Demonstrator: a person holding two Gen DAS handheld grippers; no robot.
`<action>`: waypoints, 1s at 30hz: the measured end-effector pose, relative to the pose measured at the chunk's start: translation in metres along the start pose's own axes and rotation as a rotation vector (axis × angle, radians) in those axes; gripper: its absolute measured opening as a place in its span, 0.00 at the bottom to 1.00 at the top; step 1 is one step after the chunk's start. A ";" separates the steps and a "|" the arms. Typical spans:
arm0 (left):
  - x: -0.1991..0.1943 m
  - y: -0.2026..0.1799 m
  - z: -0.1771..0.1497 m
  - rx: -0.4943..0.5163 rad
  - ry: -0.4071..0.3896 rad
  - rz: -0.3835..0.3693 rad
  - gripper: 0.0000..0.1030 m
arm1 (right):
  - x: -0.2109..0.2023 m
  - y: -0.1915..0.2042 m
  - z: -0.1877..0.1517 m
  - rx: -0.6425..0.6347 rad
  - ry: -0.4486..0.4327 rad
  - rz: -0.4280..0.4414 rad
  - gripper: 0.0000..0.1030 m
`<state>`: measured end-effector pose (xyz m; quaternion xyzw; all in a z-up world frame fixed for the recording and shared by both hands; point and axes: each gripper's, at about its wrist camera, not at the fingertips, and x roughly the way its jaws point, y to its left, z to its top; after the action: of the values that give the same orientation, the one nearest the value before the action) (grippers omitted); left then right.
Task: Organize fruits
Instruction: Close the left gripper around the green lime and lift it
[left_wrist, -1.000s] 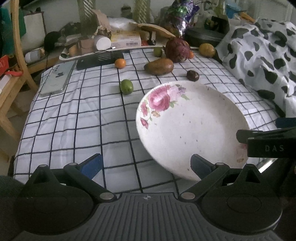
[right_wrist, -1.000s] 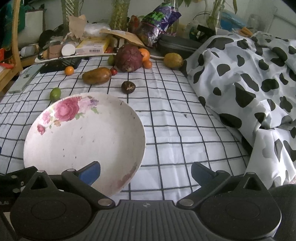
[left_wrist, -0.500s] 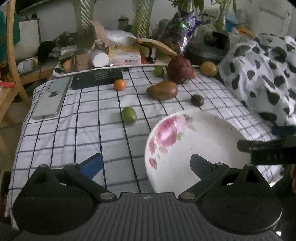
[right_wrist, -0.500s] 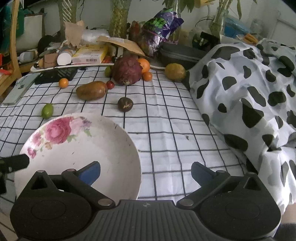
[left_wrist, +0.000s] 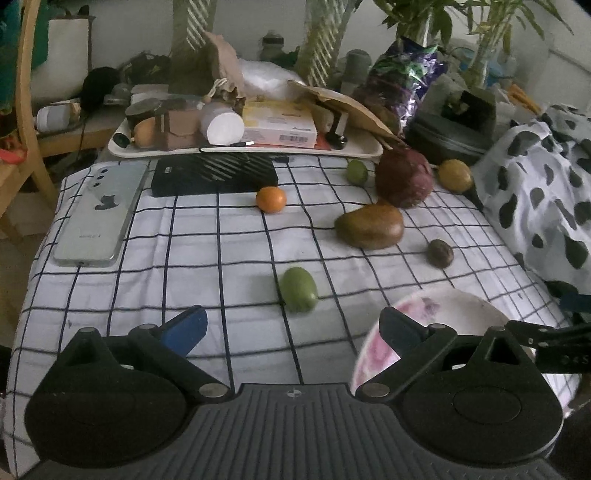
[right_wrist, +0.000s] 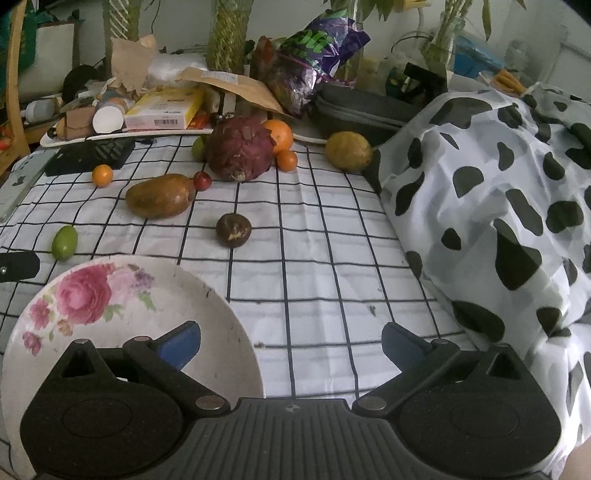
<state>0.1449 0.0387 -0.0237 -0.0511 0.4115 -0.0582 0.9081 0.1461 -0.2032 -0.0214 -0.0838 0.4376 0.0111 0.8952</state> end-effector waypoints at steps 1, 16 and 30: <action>0.003 0.001 0.002 0.004 0.002 0.000 0.91 | 0.002 0.000 0.002 -0.004 0.000 -0.001 1.00; 0.050 0.003 0.021 0.082 0.106 -0.031 0.41 | 0.036 -0.003 0.036 -0.024 0.004 -0.009 1.00; 0.057 -0.004 0.025 0.114 0.091 -0.051 0.31 | 0.051 0.000 0.056 -0.040 -0.004 -0.021 1.00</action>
<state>0.2011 0.0273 -0.0487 -0.0071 0.4470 -0.1070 0.8881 0.2215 -0.1973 -0.0279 -0.1062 0.4345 0.0106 0.8943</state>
